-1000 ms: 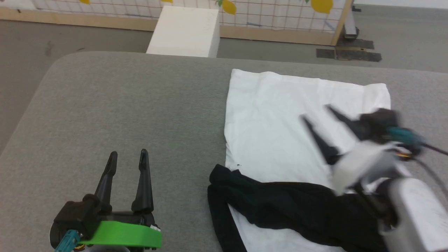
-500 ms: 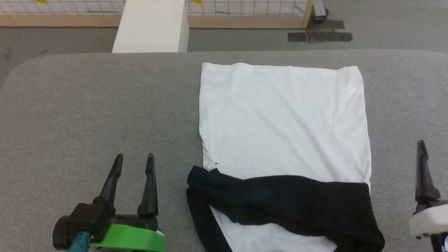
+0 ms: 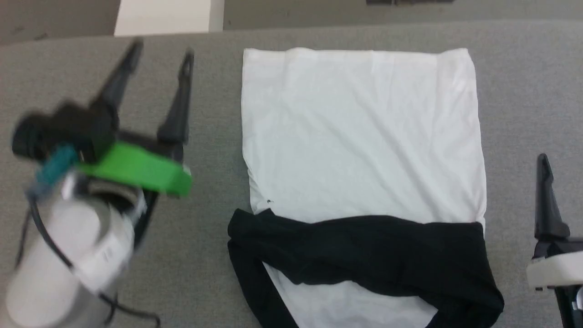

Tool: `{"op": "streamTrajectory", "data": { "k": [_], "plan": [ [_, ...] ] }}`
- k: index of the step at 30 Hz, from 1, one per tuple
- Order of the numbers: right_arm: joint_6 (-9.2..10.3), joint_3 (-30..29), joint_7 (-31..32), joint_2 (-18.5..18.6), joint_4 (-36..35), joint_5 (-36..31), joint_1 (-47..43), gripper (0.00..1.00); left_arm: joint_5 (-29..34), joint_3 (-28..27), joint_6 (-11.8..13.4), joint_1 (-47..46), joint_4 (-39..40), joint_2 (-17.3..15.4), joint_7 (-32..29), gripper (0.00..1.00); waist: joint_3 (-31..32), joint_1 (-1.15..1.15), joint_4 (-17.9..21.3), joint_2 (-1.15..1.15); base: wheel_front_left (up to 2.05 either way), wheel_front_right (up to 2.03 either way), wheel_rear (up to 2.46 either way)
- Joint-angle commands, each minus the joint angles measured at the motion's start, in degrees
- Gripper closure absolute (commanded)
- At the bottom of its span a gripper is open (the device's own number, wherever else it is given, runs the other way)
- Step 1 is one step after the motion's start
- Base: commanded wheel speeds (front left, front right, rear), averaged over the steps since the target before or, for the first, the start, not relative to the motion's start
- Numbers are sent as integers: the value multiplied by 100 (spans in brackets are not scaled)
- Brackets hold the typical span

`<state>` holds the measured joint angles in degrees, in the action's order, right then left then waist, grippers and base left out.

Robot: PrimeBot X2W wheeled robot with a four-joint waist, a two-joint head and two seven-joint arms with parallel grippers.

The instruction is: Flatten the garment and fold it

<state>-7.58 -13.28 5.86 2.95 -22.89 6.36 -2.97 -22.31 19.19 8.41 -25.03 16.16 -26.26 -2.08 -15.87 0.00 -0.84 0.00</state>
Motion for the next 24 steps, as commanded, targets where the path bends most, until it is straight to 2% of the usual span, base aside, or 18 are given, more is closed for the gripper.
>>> {"op": "streamTrajectory", "data": {
  "k": [1,6,9,13,19,24],
  "plan": [
    [9,36,3,-6,-74,-10,132,0,-47,-11,-135,-463,-116,-39,-210,0,-616,0,109,0,0,0,0],
    [9,198,-13,-7,-248,1,410,0,-279,99,-683,-2194,-958,-149,-1278,0,-1232,0,259,0,0,0,0],
    [9,322,-34,-7,-315,18,560,0,-348,170,-875,-2960,-1449,-151,-1764,0,-1556,0,390,0,0,0,0],
    [9,459,-74,-7,-345,44,703,0,-461,242,-981,-3699,-2121,-19,-2236,0,-1874,0,553,0,0,0,0],
    [9,549,-121,-7,-343,79,809,0,-430,430,-1057,-4290,-2973,-59,-2967,0,-2268,0,832,0,0,0,0],
    [9,549,-167,-7,-301,94,847,0,-463,511,-978,-4464,-3281,-138,-3647,0,-2487,0,953,0,0,0,0]
  ]
}}
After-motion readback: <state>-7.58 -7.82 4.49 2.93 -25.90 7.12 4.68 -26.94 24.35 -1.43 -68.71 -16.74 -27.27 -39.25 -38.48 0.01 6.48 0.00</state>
